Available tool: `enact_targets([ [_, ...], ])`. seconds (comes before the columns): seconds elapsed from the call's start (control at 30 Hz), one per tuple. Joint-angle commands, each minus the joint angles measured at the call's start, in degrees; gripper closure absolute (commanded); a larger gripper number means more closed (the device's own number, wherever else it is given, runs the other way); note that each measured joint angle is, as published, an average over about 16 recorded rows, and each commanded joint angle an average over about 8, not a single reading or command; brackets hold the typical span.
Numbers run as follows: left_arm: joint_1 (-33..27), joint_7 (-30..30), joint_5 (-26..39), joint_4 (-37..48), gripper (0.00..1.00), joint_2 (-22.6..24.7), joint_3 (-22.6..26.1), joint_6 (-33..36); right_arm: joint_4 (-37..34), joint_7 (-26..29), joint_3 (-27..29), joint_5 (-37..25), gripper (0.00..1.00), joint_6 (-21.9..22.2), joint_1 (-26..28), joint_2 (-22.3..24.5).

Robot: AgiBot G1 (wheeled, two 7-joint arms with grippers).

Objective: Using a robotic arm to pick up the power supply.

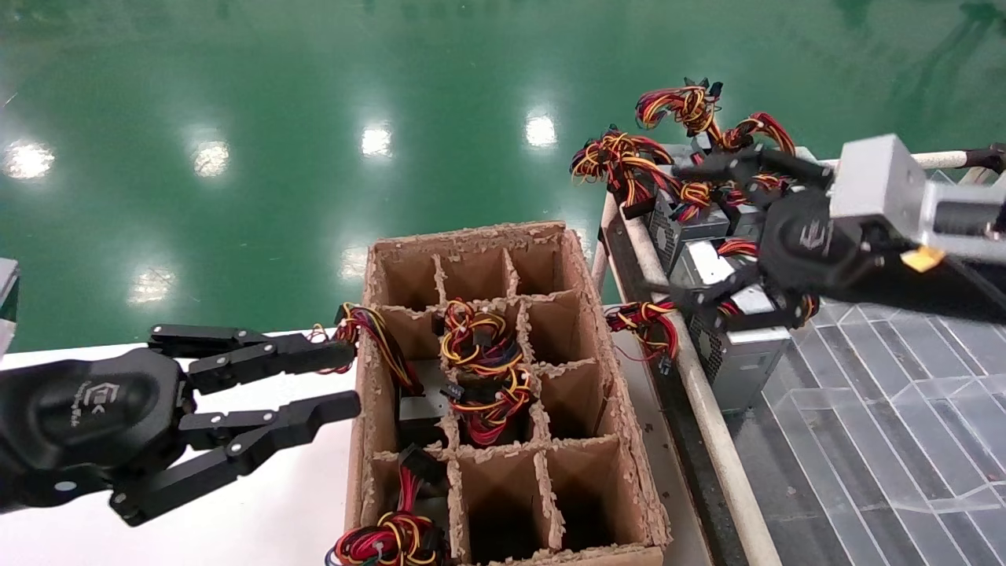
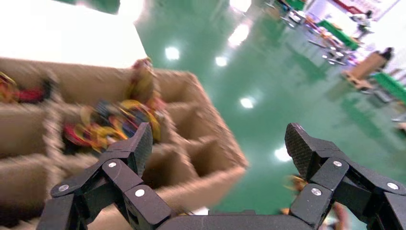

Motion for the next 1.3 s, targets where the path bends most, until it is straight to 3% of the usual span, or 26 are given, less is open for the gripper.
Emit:
enact_targets([
  [0.03, 0.00, 0.00, 0.00, 0.00, 0.00, 0.00, 0.00, 0.00, 2.46, 2.47, 0.56, 2.15, 0.00, -0.30, -2.39, 0.56],
  [0.7, 0.01, 0.00, -0.01, 0.01, 0.00, 0.00, 0.00, -0.01, 25.48, 25.27, 5.75, 22.31, 0.00, -3.08, -24.82, 5.81],
  [0.87, 0.01, 0.00, -0.01, 0.02, 0.00, -0.01, -0.01, -0.03, 27.11, 26.27, 6.16, 23.84, 0.00, -3.30, -26.45, 6.18],
  [1.3, 0.01, 0.00, -0.01, 0.02, 0.00, -0.01, -0.01, -0.02, 25.39, 25.17, 5.81, 22.30, 0.00, -3.08, -24.77, 5.84],
])
